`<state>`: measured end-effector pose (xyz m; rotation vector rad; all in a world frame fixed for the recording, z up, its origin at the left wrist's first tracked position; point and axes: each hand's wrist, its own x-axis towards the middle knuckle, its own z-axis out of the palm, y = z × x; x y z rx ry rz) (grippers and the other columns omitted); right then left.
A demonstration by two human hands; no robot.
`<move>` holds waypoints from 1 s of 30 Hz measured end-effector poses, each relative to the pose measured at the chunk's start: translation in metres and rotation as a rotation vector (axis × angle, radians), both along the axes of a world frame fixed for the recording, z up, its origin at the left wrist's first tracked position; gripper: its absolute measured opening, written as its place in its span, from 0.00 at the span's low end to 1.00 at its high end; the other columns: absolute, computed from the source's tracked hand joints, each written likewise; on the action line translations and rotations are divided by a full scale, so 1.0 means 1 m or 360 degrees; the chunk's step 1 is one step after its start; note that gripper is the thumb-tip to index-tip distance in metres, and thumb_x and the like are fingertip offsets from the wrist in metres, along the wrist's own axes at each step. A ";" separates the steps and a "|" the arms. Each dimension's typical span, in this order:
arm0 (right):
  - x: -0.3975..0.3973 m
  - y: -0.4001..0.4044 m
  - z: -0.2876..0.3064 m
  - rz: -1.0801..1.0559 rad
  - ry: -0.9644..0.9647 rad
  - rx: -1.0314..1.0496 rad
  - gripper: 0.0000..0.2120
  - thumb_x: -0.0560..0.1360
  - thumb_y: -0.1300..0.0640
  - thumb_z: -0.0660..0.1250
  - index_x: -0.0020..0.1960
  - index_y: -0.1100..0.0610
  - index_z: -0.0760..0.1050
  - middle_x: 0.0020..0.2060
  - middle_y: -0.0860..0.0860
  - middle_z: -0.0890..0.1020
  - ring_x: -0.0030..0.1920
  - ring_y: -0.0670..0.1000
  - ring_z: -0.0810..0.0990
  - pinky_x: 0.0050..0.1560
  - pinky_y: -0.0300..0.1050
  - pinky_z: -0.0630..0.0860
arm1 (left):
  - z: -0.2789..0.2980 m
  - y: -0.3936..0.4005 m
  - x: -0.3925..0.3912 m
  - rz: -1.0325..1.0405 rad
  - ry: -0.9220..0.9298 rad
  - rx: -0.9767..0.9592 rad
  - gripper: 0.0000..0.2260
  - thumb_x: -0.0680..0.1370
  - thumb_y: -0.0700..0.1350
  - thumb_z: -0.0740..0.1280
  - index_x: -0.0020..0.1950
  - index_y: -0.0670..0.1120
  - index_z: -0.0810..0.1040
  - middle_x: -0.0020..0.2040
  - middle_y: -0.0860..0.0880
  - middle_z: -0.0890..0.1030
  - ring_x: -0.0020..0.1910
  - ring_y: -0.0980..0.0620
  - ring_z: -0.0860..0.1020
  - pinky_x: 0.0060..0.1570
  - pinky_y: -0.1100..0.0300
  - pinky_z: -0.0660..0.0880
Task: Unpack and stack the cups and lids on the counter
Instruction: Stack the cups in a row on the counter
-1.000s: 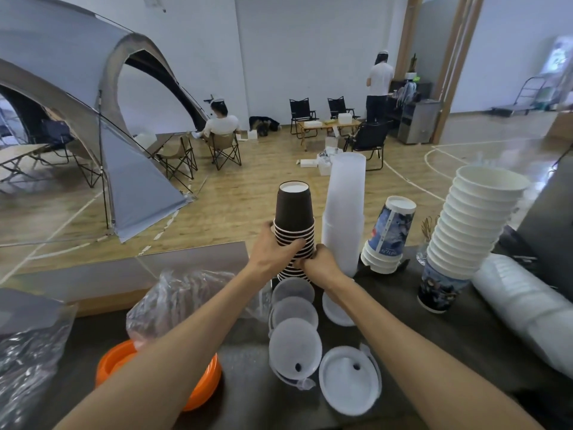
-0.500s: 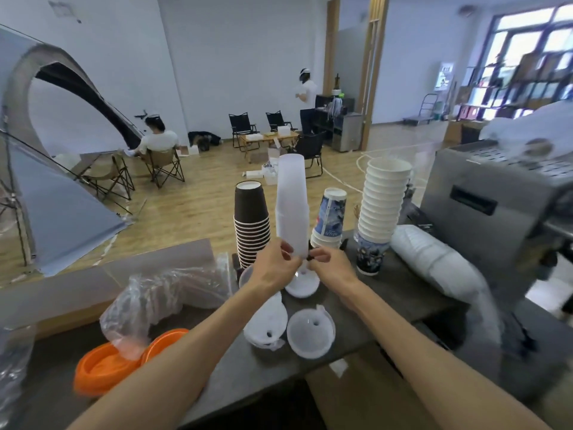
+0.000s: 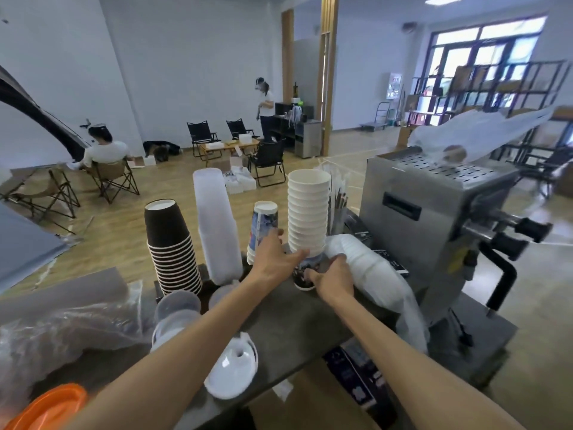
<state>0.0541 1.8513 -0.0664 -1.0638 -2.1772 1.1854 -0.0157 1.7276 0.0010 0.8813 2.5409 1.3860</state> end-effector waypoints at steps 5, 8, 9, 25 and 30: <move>-0.022 0.026 -0.008 0.0231 -0.0050 0.0000 0.33 0.67 0.46 0.80 0.63 0.53 0.65 0.57 0.53 0.78 0.56 0.56 0.81 0.55 0.54 0.80 | 0.001 0.031 -0.011 0.0066 -0.0017 0.0114 0.41 0.70 0.56 0.78 0.75 0.44 0.63 0.69 0.46 0.75 0.68 0.46 0.74 0.67 0.48 0.73; -0.034 0.033 -0.021 0.0301 0.0000 -0.0041 0.35 0.61 0.44 0.81 0.62 0.52 0.68 0.57 0.51 0.80 0.57 0.55 0.81 0.60 0.54 0.79 | -0.002 0.040 -0.016 0.0061 -0.0073 0.0178 0.41 0.70 0.54 0.79 0.75 0.44 0.63 0.68 0.48 0.76 0.66 0.49 0.75 0.66 0.51 0.74; -0.037 0.035 -0.025 0.0329 0.0032 -0.0061 0.36 0.61 0.46 0.82 0.63 0.52 0.69 0.58 0.50 0.81 0.59 0.53 0.81 0.61 0.51 0.78 | -0.003 0.043 -0.015 0.0054 -0.0089 0.0202 0.38 0.70 0.53 0.79 0.74 0.44 0.64 0.66 0.49 0.77 0.65 0.50 0.76 0.64 0.54 0.75; 0.000 0.061 0.022 0.0560 0.0038 -0.0038 0.32 0.61 0.48 0.80 0.60 0.47 0.70 0.50 0.45 0.82 0.51 0.49 0.81 0.50 0.42 0.77 | 0.021 0.022 -0.012 0.0307 0.1667 -0.0595 0.18 0.67 0.37 0.75 0.52 0.44 0.71 0.50 0.44 0.76 0.46 0.42 0.76 0.47 0.49 0.74; 0.019 0.078 0.074 0.0725 -0.0064 0.0256 0.33 0.61 0.47 0.79 0.63 0.49 0.71 0.51 0.45 0.84 0.51 0.48 0.81 0.54 0.47 0.80 | 0.063 0.015 -0.023 0.0241 0.2826 -0.1000 0.40 0.73 0.42 0.71 0.81 0.43 0.54 0.80 0.38 0.53 0.79 0.36 0.54 0.76 0.34 0.50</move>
